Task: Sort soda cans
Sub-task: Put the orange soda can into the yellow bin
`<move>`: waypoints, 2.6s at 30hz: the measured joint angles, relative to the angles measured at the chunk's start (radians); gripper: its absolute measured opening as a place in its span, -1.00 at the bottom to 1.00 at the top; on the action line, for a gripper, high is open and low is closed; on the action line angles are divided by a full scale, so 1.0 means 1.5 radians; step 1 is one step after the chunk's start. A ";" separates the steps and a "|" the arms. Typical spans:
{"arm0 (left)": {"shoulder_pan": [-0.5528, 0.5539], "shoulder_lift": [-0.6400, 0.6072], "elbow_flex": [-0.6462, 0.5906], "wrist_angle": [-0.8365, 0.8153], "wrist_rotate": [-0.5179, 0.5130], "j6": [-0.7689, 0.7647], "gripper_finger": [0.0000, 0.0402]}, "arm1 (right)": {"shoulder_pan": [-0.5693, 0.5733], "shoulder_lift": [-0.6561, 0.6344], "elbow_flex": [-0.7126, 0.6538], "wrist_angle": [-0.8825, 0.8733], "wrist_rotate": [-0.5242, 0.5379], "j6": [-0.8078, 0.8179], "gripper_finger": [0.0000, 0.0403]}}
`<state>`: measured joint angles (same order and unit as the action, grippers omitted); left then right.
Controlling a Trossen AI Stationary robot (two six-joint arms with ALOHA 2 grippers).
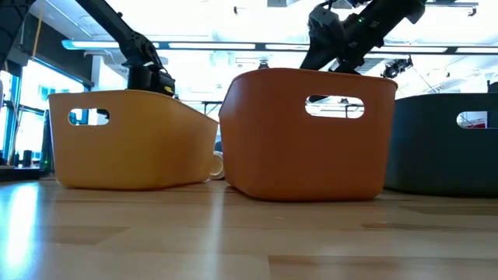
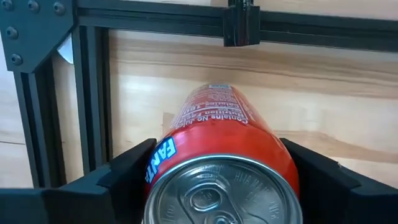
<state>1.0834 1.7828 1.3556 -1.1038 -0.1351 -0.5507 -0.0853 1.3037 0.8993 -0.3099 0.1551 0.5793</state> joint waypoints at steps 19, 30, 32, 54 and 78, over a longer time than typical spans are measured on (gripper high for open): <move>-0.065 -0.270 0.063 0.057 0.081 0.177 0.43 | 0.001 0.000 0.002 0.054 -0.001 0.035 0.47; -0.444 -0.421 0.063 0.008 0.060 0.144 0.43 | 0.001 -0.001 0.002 0.076 -0.001 0.100 0.47; -0.488 -0.420 0.063 -0.016 0.030 0.140 0.43 | 0.001 -0.001 0.002 0.076 -0.001 0.110 0.47; -0.503 -0.075 0.062 -0.052 -0.055 0.386 0.43 | 0.000 -0.001 0.003 0.079 0.039 0.132 0.47; -0.455 -0.044 0.063 -0.018 -0.016 0.410 0.76 | 0.002 -0.001 0.003 0.079 0.052 0.107 0.47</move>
<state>0.4011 1.7172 1.4498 -1.1302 -0.1584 0.0647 -0.0826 1.3029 0.9039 -0.1921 0.2329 0.7403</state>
